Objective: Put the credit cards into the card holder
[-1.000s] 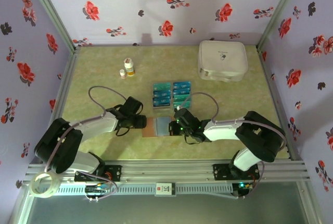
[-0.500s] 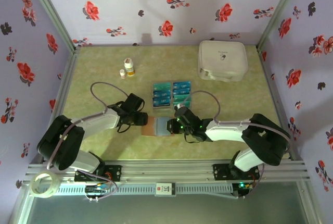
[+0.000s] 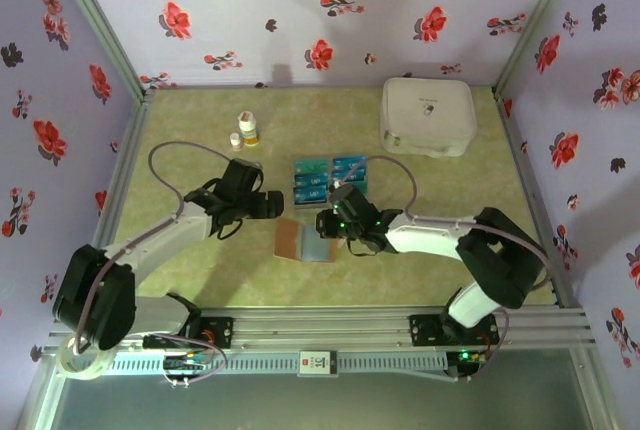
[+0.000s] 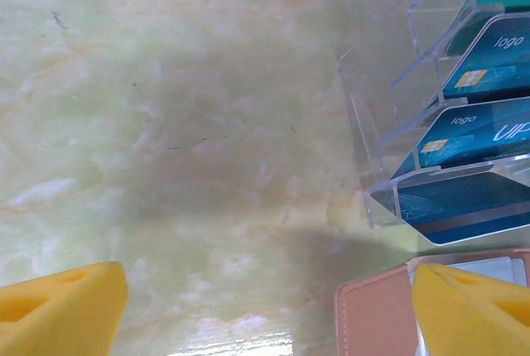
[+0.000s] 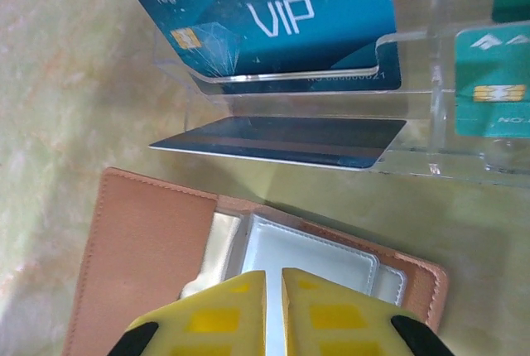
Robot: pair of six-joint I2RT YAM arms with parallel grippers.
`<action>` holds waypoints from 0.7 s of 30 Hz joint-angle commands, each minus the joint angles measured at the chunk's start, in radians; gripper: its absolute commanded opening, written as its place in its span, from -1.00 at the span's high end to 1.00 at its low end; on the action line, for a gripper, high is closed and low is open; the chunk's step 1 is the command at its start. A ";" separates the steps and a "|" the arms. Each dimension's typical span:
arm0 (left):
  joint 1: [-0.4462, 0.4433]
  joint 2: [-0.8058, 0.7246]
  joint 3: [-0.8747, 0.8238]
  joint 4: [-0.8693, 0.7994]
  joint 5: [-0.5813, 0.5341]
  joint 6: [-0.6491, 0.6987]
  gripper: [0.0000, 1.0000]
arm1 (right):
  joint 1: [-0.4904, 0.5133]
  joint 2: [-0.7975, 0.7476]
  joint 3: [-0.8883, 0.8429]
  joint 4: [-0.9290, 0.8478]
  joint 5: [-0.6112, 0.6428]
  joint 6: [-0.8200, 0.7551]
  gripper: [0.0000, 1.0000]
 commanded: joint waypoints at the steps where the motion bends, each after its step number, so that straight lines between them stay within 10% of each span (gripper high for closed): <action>1: 0.015 -0.054 0.028 -0.054 -0.013 -0.005 -0.80 | -0.004 0.051 0.046 -0.012 -0.012 -0.026 0.77; 21: 0.032 -0.146 -0.005 -0.066 0.007 -0.052 -0.81 | -0.072 0.297 0.246 -0.061 -0.007 -0.086 0.88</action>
